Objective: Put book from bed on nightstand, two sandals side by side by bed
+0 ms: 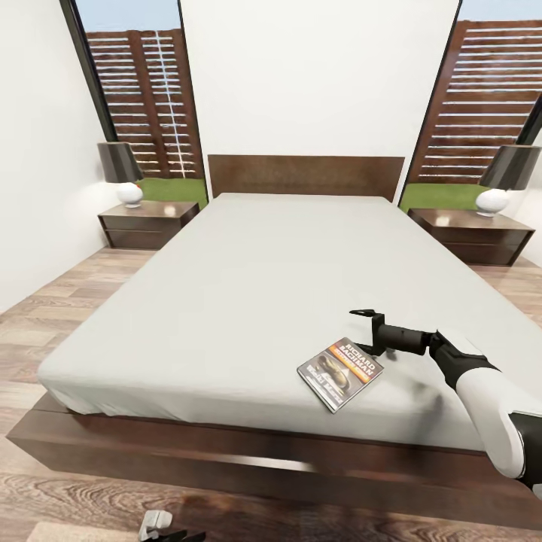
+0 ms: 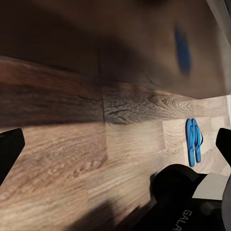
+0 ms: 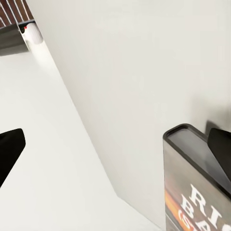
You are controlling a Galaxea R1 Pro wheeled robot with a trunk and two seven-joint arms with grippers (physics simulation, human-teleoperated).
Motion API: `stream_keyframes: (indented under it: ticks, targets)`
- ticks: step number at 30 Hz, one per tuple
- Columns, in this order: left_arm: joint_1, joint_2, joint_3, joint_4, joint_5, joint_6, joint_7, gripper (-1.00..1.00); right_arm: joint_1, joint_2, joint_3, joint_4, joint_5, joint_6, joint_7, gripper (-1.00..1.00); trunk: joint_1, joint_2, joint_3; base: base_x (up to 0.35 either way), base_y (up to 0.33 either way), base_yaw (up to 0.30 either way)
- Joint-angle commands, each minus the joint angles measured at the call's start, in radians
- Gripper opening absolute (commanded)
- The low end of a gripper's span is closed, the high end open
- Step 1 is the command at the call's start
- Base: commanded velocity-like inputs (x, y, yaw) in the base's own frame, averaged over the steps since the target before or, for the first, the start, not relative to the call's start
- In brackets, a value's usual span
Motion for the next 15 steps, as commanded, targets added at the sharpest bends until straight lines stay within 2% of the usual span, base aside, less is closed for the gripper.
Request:
stream_keyframes:
  ticks: [1, 15]
  targets:
    - [-0.001, 0.000, 0.007, 0.001, -0.007, -0.008, -0.002, 1.00, 0.000, 0.001, 0.000, 0.000, 0.015, 0.006, -0.014, 1.00, 0.000, 0.000, -0.001, -0.009, 0.009, 0.000]
    - [-0.001, 0.000, 0.007, 0.001, -0.007, -0.008, -0.002, 1.00, 0.000, 0.001, -0.001, 0.000, 0.015, 0.006, -0.014, 1.00, 0.000, 0.000, -0.001, -0.002, 0.002, 0.000]
